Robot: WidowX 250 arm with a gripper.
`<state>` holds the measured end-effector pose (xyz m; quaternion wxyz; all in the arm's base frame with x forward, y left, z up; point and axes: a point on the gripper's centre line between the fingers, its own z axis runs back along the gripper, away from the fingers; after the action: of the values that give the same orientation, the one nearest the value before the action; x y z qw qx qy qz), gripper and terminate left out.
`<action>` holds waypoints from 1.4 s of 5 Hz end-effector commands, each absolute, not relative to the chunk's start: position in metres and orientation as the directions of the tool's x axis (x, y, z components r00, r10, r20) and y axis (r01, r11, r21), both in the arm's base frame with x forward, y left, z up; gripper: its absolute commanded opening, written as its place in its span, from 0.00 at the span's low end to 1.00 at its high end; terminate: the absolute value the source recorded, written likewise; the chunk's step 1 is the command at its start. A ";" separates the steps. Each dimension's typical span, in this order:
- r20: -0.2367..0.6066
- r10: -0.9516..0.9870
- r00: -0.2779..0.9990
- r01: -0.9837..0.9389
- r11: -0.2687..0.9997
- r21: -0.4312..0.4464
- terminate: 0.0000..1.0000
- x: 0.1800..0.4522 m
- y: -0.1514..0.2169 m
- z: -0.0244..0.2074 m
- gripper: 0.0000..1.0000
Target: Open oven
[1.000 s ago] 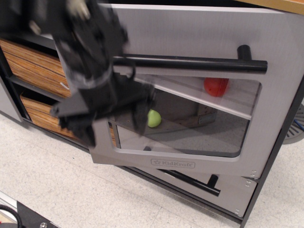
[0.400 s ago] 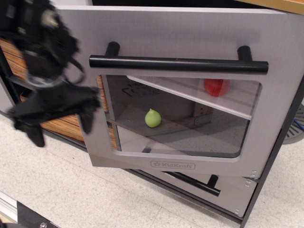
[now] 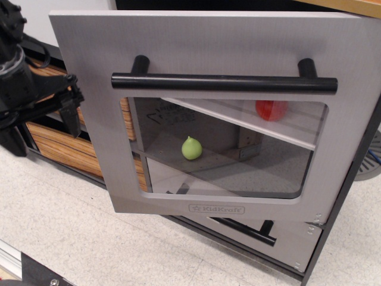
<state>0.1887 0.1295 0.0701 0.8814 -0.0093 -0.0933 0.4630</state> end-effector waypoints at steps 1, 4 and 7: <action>0.236 0.857 0.459 -0.870 0.487 -0.079 0.00 0.191 0.194 0.078 1.00; 0.277 0.905 0.324 -0.926 0.363 -0.105 0.00 0.219 0.216 0.089 1.00; 0.234 0.899 0.371 -0.903 0.408 -0.136 0.00 0.258 0.196 0.101 1.00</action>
<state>0.2676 0.1771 0.0784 0.8367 0.0071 -0.1041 0.5376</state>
